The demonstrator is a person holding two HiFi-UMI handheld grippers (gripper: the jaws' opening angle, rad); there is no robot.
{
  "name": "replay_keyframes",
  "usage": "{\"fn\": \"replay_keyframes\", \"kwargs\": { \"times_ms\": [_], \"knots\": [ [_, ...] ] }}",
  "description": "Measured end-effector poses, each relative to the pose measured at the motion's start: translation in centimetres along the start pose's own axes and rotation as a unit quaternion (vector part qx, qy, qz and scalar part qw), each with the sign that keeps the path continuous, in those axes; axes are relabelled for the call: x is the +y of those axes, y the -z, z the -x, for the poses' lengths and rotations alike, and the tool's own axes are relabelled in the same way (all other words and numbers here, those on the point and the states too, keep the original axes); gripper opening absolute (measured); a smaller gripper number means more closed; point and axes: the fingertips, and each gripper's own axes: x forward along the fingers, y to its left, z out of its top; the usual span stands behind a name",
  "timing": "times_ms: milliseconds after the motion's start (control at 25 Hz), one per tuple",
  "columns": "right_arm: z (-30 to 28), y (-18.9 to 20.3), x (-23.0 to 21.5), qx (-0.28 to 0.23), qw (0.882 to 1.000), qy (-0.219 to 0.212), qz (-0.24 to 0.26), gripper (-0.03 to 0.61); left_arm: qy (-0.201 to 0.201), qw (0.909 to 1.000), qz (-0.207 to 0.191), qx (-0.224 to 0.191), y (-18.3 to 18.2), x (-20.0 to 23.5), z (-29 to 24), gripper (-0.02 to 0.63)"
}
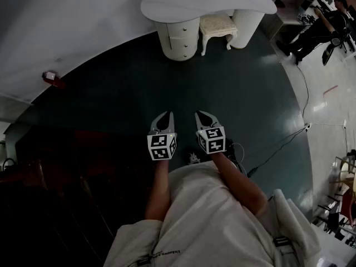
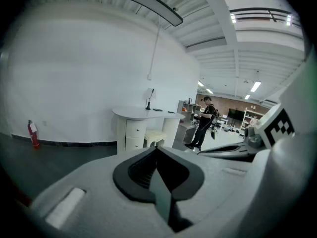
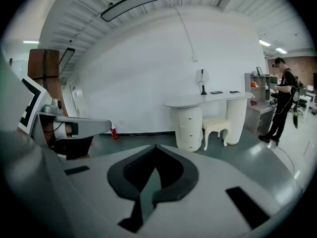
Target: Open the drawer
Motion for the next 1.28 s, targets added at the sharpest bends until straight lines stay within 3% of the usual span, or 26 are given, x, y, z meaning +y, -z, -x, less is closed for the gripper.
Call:
{"fn": "replay_keyframes", "kwargs": {
  "times_ms": [280,520,640,840,1000,1280],
  "knots": [
    [-1.1,0.5,-2.5,0.003,1.000,0.008,-0.018,0.015,0.006,0.9998,0.017,0.004,1.1,-0.3,-2.3,0.009],
    [-3.8,0.0,-4.9,-0.005,0.998,0.015,-0.068,0.015,0.033,0.9993,-0.017,0.007,0.1,-1.1,-4.3,0.009],
    [-5.6,-1.2,-5.7,-0.005,0.997,0.017,-0.072,0.015,0.026,0.9996,-0.012,0.003,-1.3,0.3,-5.5,0.009],
    [-9.5,-5.3,-6.6,-0.022,0.998,-0.022,-0.060,0.015,0.021,0.9984,0.051,-0.011,-4.1,3.9,-10.2,0.009],
    [-12.7,-9.9,-7.0,-0.034,0.998,-0.052,-0.014,0.015,0.021,0.9986,0.046,-0.014,-7.7,5.9,-15.1,0.009],
    [-18.5,-16.0,-11.0,-0.053,0.997,-0.054,-0.021,0.015,0.034,0.9994,0.003,-0.009,-12.6,6.8,-22.7,0.009]
  ]
}}
